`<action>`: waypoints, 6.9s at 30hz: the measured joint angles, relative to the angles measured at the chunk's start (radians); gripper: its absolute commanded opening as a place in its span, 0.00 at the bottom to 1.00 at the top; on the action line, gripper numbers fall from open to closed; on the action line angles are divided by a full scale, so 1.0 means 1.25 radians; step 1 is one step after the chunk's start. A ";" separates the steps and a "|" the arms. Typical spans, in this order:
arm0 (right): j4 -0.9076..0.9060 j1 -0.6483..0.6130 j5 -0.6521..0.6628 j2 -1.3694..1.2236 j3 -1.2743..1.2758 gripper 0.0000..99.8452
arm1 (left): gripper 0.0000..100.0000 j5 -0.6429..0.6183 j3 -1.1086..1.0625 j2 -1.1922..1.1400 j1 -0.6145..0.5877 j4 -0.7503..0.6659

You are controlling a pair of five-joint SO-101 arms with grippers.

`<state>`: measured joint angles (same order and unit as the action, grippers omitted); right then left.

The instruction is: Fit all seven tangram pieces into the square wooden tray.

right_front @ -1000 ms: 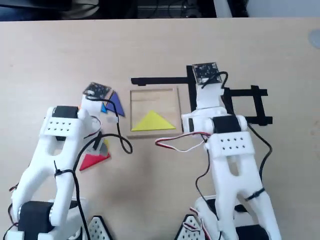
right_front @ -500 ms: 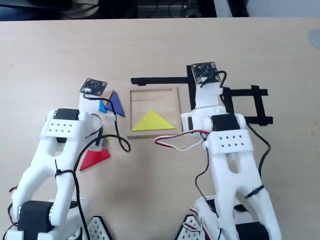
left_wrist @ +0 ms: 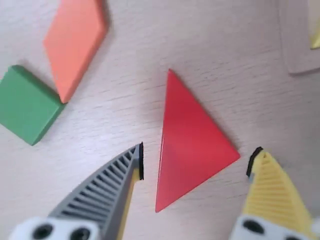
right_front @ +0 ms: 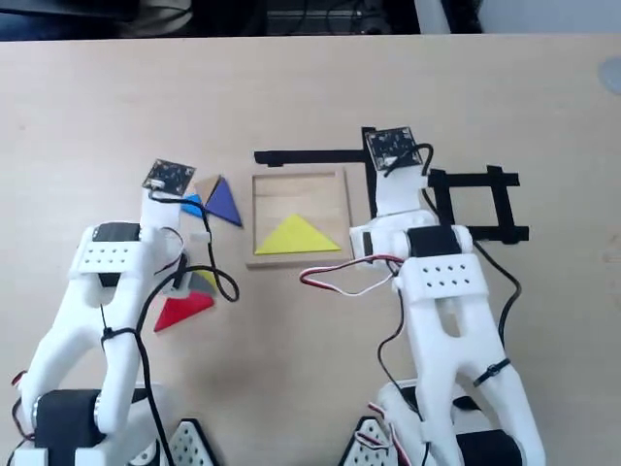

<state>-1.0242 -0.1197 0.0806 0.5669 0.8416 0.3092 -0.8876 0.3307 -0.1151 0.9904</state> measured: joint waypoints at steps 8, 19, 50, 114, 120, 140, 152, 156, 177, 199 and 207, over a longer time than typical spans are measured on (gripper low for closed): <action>0.000 0.000 0.000 0.000 0.000 0.01 | 0.34 0.009 0.042 -0.179 0.000 0.000; 0.000 -0.002 0.000 0.000 0.000 0.01 | 0.34 0.014 0.120 -0.250 0.011 0.041; 0.000 -0.002 0.000 0.000 0.000 0.01 | 0.18 0.074 0.167 -0.304 0.016 0.038; 0.000 -0.002 0.002 -0.001 0.012 0.01 | 0.03 0.869 0.039 -0.218 -0.448 0.293; 0.000 -0.002 0.002 -0.001 0.012 0.01 | 0.03 0.862 -0.039 -0.211 -0.428 0.225; 0.000 -0.002 0.016 -0.001 0.012 0.01 | 0.03 0.411 0.092 -0.233 0.009 0.055; 0.000 0.034 -0.017 -0.001 0.012 0.01 | 0.03 0.336 0.238 -0.236 -0.074 0.176; 0.000 0.070 -0.039 -0.001 0.012 0.01 | 0.03 0.259 0.264 -0.223 -0.081 0.206; 0.044 0.071 -0.044 -0.001 0.012 0.01 | 0.20 -0.187 -0.076 0.378 -0.009 -0.098; 0.058 0.071 -0.044 -0.001 0.021 0.01 | 0.20 -0.044 -0.417 0.624 0.023 -0.147; 0.058 0.071 -0.044 -0.001 0.021 0.01 | 0.25 -0.027 -0.475 0.728 0.027 -0.147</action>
<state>-0.9521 -0.0307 0.0253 0.5654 0.8677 0.2754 -1.4814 1.2405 -0.0813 0.8063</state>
